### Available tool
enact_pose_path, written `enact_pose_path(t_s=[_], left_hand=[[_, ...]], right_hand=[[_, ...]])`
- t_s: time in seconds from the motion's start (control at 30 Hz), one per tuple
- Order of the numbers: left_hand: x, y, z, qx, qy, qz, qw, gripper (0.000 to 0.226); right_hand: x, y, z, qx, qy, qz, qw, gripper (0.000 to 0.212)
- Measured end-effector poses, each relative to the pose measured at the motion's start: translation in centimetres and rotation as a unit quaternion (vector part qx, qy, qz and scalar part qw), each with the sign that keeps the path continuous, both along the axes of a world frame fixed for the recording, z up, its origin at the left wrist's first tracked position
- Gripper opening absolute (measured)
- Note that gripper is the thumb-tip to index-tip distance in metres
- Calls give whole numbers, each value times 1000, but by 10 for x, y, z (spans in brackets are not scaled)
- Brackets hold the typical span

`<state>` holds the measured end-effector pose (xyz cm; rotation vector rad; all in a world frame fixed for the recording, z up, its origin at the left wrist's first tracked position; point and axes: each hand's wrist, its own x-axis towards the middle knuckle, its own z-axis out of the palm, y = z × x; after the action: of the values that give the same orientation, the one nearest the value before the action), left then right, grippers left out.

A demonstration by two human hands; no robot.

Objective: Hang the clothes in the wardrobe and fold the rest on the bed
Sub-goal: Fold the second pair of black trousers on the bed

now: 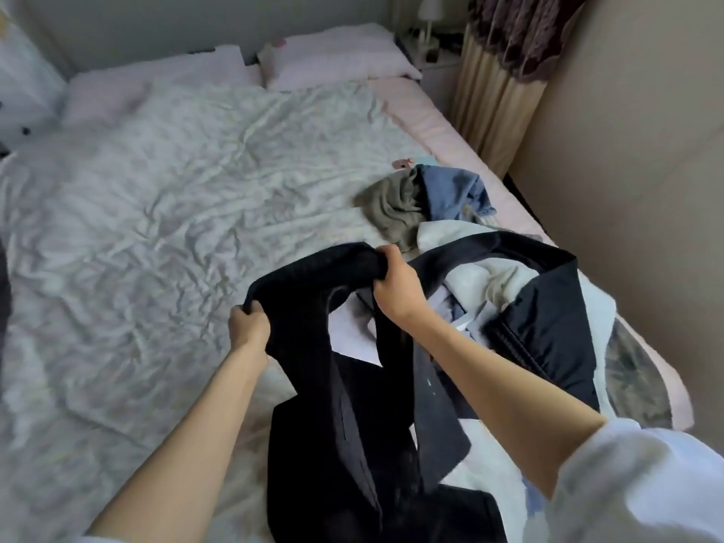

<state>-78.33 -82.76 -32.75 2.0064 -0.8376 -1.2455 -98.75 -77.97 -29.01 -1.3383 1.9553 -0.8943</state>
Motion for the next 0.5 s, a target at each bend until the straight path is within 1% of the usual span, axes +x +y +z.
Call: enact_pose_path(t_s=[0.03,0.07,0.1,0.13,0.17,0.2,0.27,0.33,0.4,0.43,0.5], left_hand=[[8,-3,-1,-13,44,6,999,36],[18,-5,-3,-21,85,-3,996,43],[25,-4,-7,-27,103,-26,994,54],[31,0,-13,-26,95,-60,993,67],[36,5,-20,-18,67,-94,993,76],[44,13,-29,-4,27,-126,992,81],[55,35,-50,15,-39,-210,977,83],[65,66,-76,13,-74,-319,945,78],[75,97,-104,30,-102,-417,903,74],[81,114,-120,38,-118,-464,877,73],[86,141,-147,37,-144,-553,820,73]], right_hand=[[12,-11,5,-15,-4,24,1000,46],[24,-18,4,-5,18,54,998,57],[31,-19,-2,28,56,77,995,67],[35,-14,-13,63,91,89,990,73],[38,-4,-26,91,115,93,985,76],[43,10,-41,110,119,93,982,76],[52,49,-74,134,92,79,984,70],[61,95,-105,177,84,62,979,65],[70,138,-134,241,87,49,965,68],[77,158,-148,271,85,46,958,72],[88,188,-170,296,77,33,952,79]])
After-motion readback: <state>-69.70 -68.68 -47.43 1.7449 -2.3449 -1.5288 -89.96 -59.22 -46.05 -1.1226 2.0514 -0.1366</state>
